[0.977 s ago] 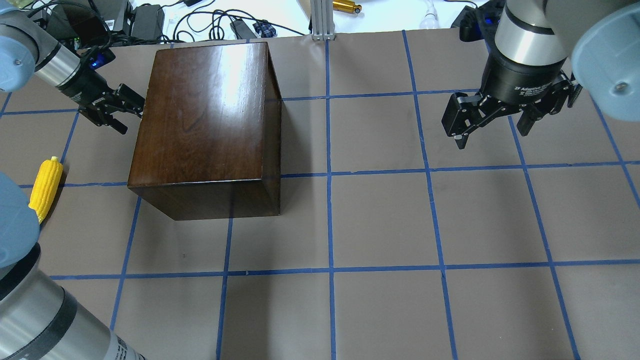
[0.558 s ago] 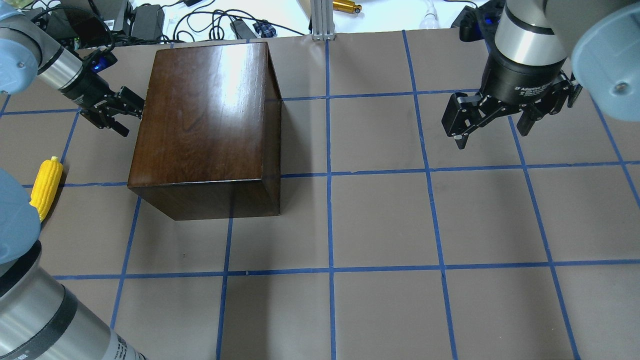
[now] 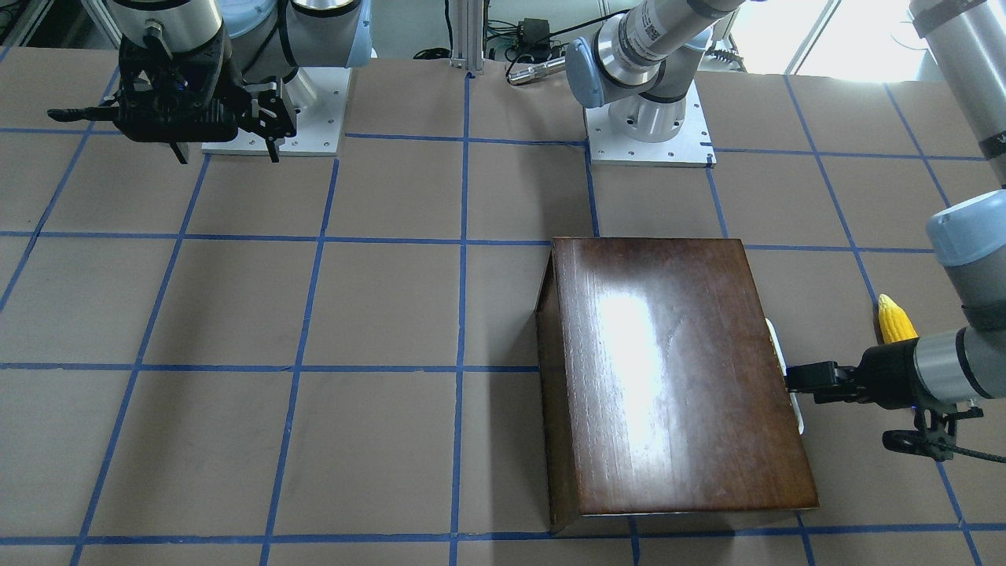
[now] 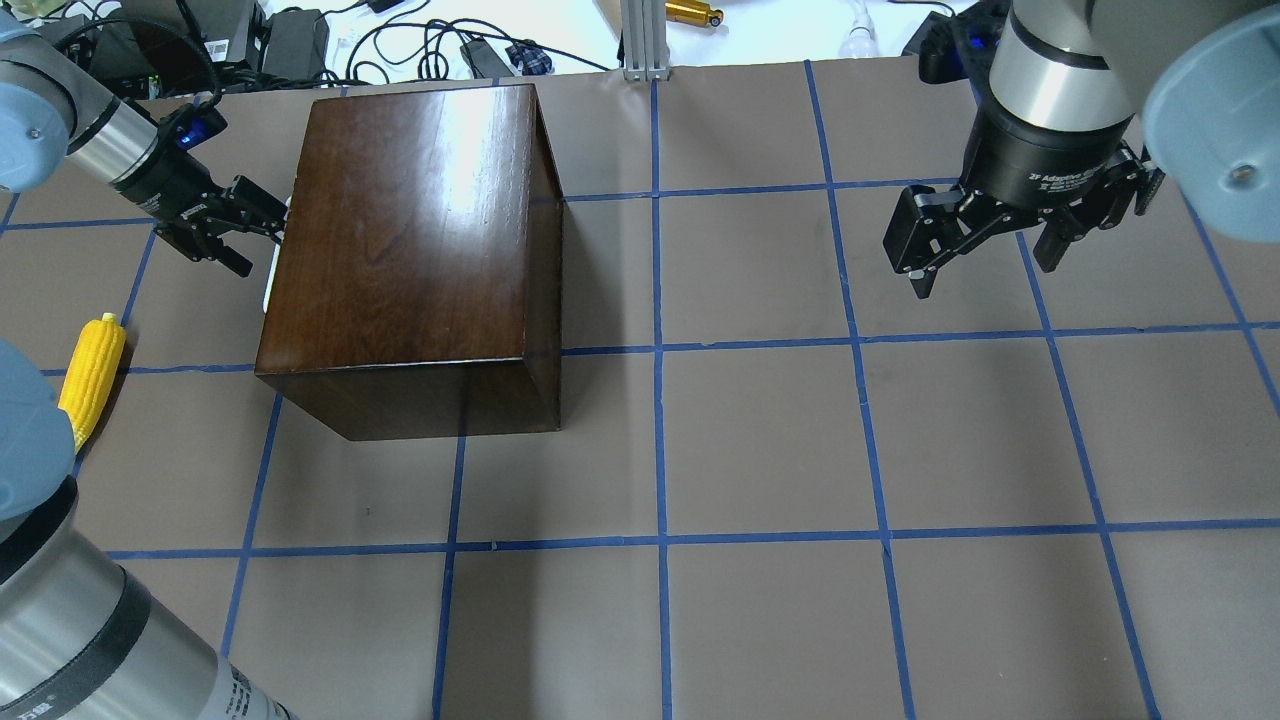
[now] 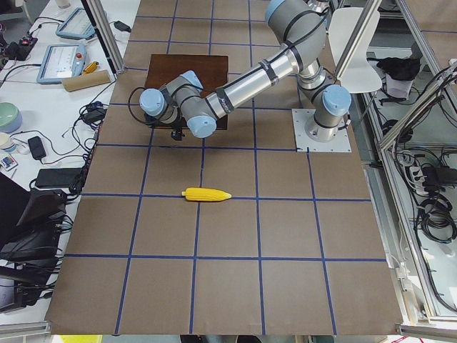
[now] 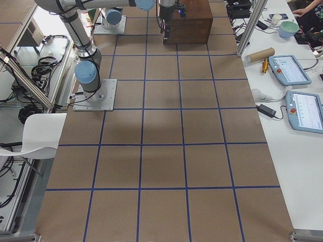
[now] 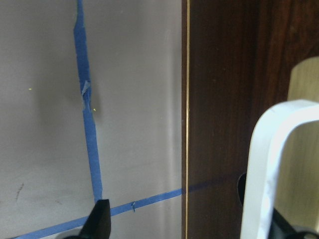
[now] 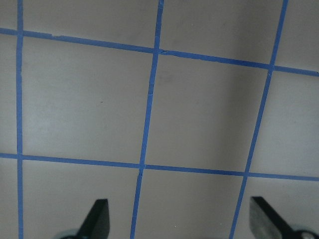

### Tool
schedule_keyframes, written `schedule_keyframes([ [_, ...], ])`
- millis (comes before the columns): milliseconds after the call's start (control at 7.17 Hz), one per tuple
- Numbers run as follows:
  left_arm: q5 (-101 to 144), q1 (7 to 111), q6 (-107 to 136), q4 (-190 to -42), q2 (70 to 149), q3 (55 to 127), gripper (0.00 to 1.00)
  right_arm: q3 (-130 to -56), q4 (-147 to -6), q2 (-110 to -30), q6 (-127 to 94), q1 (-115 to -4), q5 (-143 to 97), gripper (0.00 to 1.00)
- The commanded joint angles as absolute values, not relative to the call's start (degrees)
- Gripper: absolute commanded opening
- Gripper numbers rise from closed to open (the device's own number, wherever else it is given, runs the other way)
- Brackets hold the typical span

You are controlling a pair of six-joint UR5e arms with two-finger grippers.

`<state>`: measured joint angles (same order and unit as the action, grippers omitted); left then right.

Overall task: Open drawer and put corn inside
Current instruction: 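Pull the drawer handle outward with the left gripper to open the drawer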

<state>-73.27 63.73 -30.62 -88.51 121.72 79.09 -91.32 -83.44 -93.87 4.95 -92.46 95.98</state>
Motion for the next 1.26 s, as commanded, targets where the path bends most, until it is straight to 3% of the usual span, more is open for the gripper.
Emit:
schedule_keyframes([
  [0, -73.21, 61.88, -30.67, -88.59, 121.73, 79.28, 1.00, -91.32, -83.50, -93.87, 5.01, -92.46, 95.98, 1.00],
  [1116, -74.00, 55.73, -31.81, -88.42, 121.46, 79.54, 1.00, -91.32, -83.41, -93.87, 5.01, -92.46, 95.98, 1.00],
])
